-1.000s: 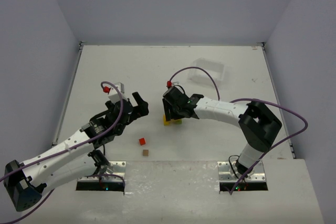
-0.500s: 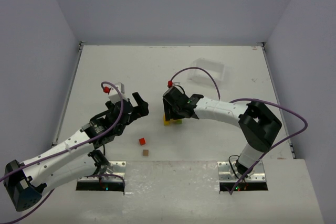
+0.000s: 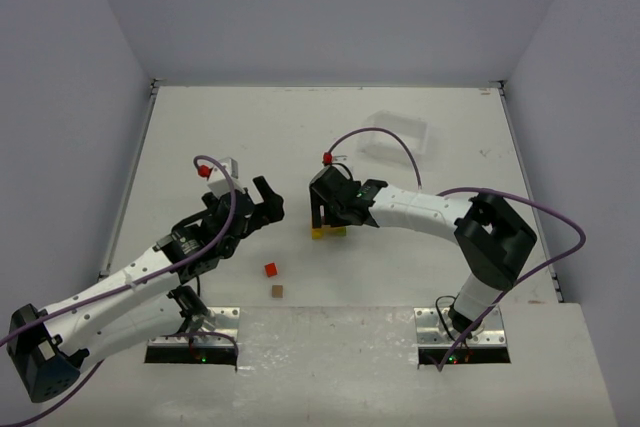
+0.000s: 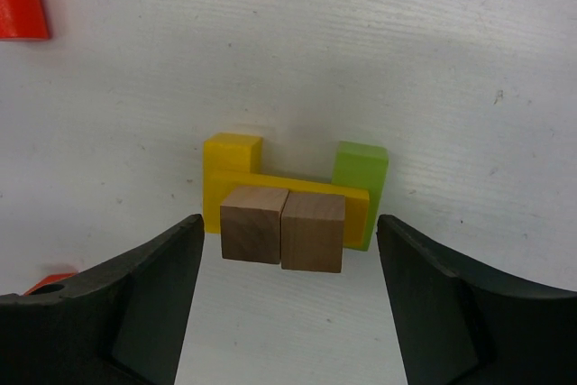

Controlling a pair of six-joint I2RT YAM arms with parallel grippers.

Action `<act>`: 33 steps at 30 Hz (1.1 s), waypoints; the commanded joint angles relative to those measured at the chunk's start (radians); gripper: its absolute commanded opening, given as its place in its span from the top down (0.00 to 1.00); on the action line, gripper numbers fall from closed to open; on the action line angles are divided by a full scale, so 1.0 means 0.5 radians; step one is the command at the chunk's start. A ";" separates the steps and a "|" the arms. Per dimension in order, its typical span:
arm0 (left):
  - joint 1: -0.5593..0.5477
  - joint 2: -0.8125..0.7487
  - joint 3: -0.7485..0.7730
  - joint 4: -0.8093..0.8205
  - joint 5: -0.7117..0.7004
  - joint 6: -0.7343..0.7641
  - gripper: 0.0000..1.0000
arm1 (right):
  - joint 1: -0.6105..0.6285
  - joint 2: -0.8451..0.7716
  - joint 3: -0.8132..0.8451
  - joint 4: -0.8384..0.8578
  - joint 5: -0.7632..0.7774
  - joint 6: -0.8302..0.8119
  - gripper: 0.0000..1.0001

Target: Build the wood block tower

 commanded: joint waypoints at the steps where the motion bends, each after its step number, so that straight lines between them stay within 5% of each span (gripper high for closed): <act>1: -0.010 0.004 -0.002 0.097 0.030 0.026 0.00 | 0.011 0.006 0.063 0.009 0.137 0.038 0.21; 12: -0.008 -0.013 0.023 -0.018 -0.001 -0.031 0.00 | 0.011 -0.059 0.128 0.113 0.077 -0.218 0.02; 19: -0.007 -0.023 0.018 -0.265 0.052 -0.252 0.00 | -0.008 -0.324 0.058 0.132 0.118 -0.410 0.01; 33: -0.010 0.138 -0.061 -0.546 0.373 -0.539 0.00 | -0.331 -1.194 -0.904 0.308 0.246 -0.255 0.01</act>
